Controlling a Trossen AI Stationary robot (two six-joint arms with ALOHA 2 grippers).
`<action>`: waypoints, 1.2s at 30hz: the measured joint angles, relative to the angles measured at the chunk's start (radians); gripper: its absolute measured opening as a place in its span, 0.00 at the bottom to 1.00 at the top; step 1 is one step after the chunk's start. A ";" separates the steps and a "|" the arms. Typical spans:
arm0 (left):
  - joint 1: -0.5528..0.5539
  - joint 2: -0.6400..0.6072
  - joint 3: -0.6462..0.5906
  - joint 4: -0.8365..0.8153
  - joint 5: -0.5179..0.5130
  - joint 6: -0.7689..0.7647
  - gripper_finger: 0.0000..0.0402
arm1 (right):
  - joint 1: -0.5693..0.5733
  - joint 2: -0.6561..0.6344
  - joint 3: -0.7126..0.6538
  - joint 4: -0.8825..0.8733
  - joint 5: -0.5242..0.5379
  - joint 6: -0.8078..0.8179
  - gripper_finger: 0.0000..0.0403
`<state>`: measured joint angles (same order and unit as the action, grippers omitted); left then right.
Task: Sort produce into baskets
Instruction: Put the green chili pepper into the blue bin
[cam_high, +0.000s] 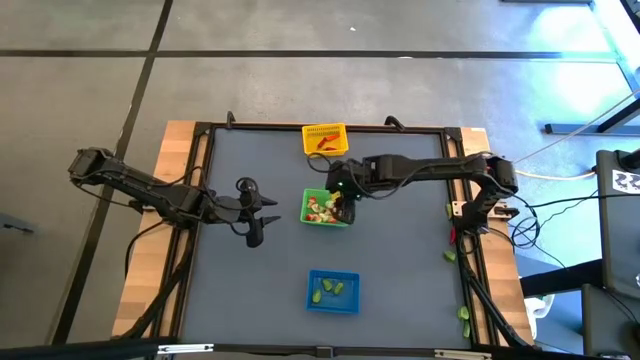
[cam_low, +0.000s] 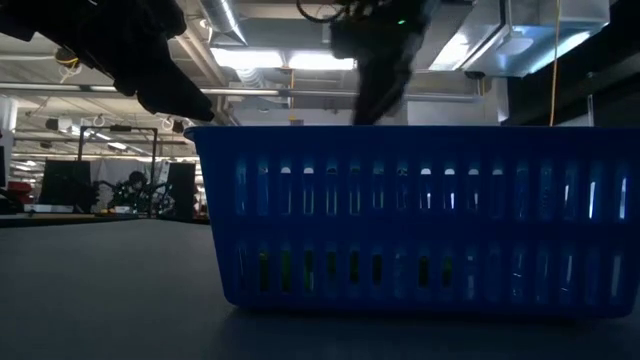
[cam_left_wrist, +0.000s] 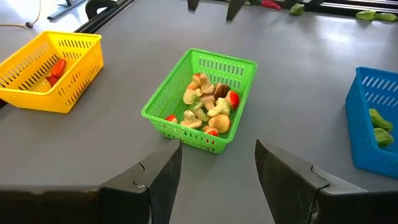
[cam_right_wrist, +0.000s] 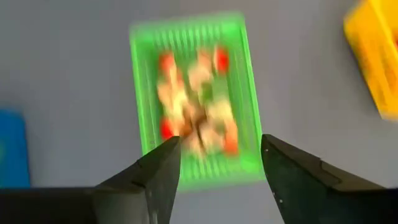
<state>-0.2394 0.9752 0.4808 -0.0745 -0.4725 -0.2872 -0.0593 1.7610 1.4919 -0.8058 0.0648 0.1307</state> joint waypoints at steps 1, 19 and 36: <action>0.000 0.000 0.000 -0.002 0.000 -0.001 0.50 | 0.000 -0.003 0.021 -0.064 0.005 -0.006 0.55; 0.000 0.000 0.000 -0.015 0.000 -0.008 0.50 | -0.036 -0.024 -0.072 -0.725 0.247 0.027 0.87; 0.000 0.000 0.000 -0.022 0.000 -0.001 0.50 | -0.138 -0.025 -0.409 -0.766 0.135 -0.026 0.86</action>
<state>-0.2394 0.9756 0.4812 -0.0963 -0.4725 -0.2882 -0.1977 1.7363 1.0824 -1.5716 0.1996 0.1045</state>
